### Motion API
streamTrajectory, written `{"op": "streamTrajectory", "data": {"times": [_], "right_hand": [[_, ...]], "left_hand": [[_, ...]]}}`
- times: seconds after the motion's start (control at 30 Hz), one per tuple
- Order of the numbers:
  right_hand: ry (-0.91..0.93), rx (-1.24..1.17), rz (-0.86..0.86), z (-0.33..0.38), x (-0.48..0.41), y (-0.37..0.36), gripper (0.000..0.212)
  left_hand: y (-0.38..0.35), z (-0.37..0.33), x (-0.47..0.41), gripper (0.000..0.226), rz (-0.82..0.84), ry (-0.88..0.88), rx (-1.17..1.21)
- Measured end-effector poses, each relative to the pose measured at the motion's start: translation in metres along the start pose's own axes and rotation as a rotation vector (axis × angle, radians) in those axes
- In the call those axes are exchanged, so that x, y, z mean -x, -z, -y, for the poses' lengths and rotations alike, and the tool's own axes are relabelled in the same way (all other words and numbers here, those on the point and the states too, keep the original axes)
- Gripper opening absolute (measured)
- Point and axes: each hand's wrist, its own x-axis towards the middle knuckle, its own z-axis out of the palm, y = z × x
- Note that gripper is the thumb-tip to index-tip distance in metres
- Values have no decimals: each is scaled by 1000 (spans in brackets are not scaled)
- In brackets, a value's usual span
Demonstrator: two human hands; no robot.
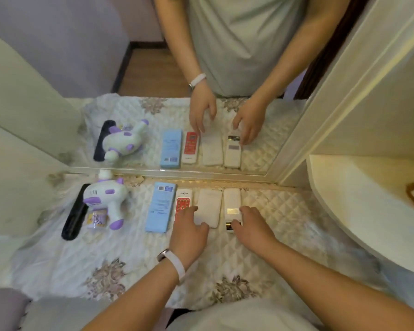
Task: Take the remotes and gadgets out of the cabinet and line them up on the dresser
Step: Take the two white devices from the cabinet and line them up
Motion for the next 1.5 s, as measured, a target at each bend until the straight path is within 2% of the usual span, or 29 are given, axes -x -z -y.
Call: {"op": "streamTrajectory", "data": {"times": [0.1,0.27,0.4,0.5,0.73,0.87,1.17,1.5], "right_hand": [[151,81,-2,1,16,8,51],[526,298,-37,7,36,6,48],[765,444,-32,20,49,-4,50],[918,513,-26,36,66,-15,57],[1232,578,-20,82,134,-44,45],[1371,597,-24,101,181,-69,46],[1637,669,9,131,326,-167,40],[2022,742,126,162,508,-306,47]], "left_hand": [[8,-1,27,45,-102,-125,-124],[20,10,76,53,-298,-211,-376],[32,27,118,50,-371,-145,-514],[42,43,155,48,-428,-77,-525],[70,91,246,41,-634,-36,-542],[84,121,295,45,-673,33,-577],[101,218,444,43,-856,122,-607],[89,321,644,40,-1102,455,-506]]}}
